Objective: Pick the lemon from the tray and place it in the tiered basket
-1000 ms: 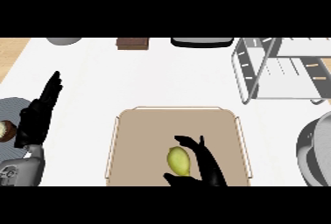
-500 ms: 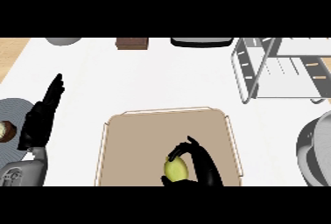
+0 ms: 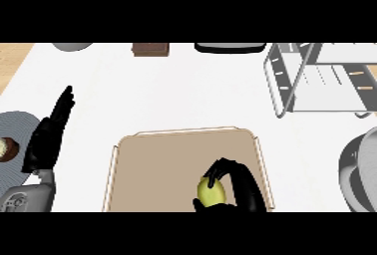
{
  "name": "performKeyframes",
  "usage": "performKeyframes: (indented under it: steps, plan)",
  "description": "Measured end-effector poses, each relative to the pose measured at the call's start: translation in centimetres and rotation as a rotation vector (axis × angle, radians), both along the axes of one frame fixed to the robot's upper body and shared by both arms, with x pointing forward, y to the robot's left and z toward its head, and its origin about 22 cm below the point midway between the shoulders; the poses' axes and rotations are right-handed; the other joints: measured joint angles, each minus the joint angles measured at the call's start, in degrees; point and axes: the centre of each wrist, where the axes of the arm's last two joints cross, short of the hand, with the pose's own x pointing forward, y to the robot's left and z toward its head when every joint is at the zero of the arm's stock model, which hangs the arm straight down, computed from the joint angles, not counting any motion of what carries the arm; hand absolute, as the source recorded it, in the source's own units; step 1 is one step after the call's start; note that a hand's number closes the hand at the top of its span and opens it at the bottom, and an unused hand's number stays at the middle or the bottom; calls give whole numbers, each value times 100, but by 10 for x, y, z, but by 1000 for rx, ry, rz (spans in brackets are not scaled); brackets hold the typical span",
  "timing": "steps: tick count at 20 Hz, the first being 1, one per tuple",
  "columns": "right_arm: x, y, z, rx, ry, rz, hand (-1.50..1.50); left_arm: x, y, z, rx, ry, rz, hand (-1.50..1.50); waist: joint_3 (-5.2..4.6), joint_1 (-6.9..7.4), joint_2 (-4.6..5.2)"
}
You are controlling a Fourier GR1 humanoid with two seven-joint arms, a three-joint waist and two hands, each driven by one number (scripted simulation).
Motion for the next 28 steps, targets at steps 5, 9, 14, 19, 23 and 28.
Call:
performKeyframes:
  steps: [5,9,14,19,23,28]
  plan:
    - [50,5,34,-303,-88,4,150,3,-3,2,1,-2,-10,0,-9,92,7]
    - [75,21,86,-376,-243,-84,150,6,3,0,-3,7,-3,0,-5,42,-4]
    - [89,23,153,-399,-413,-196,150,5,10,1,-4,6,4,0,1,14,-14]
    - [99,0,208,-493,-508,-286,150,6,8,-2,-8,5,5,0,4,-7,-10]
    - [110,-21,242,-570,-512,-314,150,5,4,2,-6,5,2,0,6,10,-5]
    - [134,-52,263,-527,-499,-304,150,6,9,-4,-7,8,-2,0,8,25,12]
